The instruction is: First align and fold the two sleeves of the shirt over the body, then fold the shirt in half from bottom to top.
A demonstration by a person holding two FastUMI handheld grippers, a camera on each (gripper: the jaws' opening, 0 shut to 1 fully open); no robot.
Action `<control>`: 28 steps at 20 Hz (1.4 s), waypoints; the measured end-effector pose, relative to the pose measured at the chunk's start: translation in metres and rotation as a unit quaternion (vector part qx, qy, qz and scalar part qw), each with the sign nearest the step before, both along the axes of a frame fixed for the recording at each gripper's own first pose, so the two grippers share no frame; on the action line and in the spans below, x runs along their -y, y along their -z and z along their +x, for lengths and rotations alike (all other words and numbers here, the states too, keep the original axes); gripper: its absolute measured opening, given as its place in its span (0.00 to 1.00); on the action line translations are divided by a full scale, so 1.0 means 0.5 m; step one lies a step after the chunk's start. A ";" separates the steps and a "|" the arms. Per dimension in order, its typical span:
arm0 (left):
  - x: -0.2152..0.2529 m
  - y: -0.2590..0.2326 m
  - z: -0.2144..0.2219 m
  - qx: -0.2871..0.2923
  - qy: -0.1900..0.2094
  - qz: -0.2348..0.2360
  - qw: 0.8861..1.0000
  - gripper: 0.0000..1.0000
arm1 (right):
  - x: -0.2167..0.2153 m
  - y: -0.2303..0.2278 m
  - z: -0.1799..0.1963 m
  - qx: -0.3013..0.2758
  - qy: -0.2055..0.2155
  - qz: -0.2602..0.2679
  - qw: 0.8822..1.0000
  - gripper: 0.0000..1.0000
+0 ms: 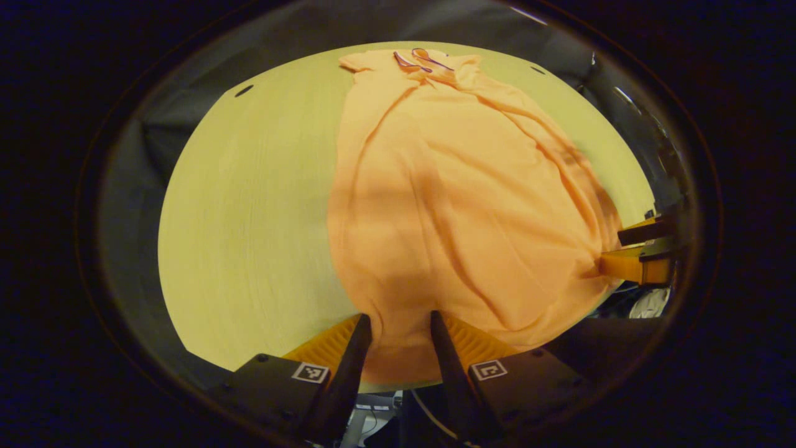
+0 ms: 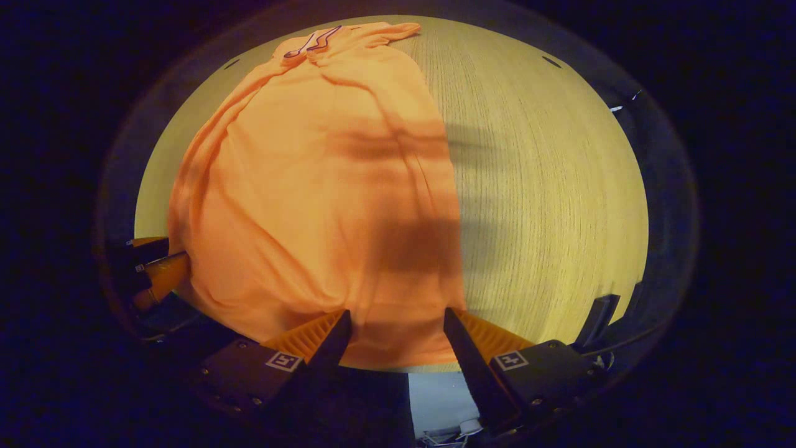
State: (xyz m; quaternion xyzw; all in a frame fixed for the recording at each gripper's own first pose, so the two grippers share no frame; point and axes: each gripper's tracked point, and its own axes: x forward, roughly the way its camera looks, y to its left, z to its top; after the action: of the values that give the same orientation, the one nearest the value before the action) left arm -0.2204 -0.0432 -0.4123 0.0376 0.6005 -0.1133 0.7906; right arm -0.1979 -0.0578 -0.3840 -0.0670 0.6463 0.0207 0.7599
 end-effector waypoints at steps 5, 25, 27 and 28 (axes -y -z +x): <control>0.014 -0.001 0.012 0.006 0.011 -0.004 1.000 0.17 | -0.006 0.003 0.007 0.004 0.027 0.019 0.999 0.11; -0.005 -0.093 0.165 0.067 -0.064 -0.060 0.994 0.06 | -0.043 -0.085 0.130 0.058 0.022 0.026 0.998 0.00; -0.011 -0.107 0.202 0.078 -0.069 -0.061 0.993 0.06 | -0.049 -0.104 0.168 0.073 0.024 0.030 0.997 0.00; -0.014 -0.114 0.222 0.084 -0.070 -0.062 0.992 0.06 | -0.052 -0.114 0.189 0.081 0.026 0.033 0.996 0.00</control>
State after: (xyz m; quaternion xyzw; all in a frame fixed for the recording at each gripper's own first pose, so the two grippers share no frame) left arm -0.1096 -0.0361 -0.3555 -0.0439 0.5248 -0.0909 0.8452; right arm -0.1033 -0.0320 -0.3272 -0.0264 0.5828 0.0172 0.8120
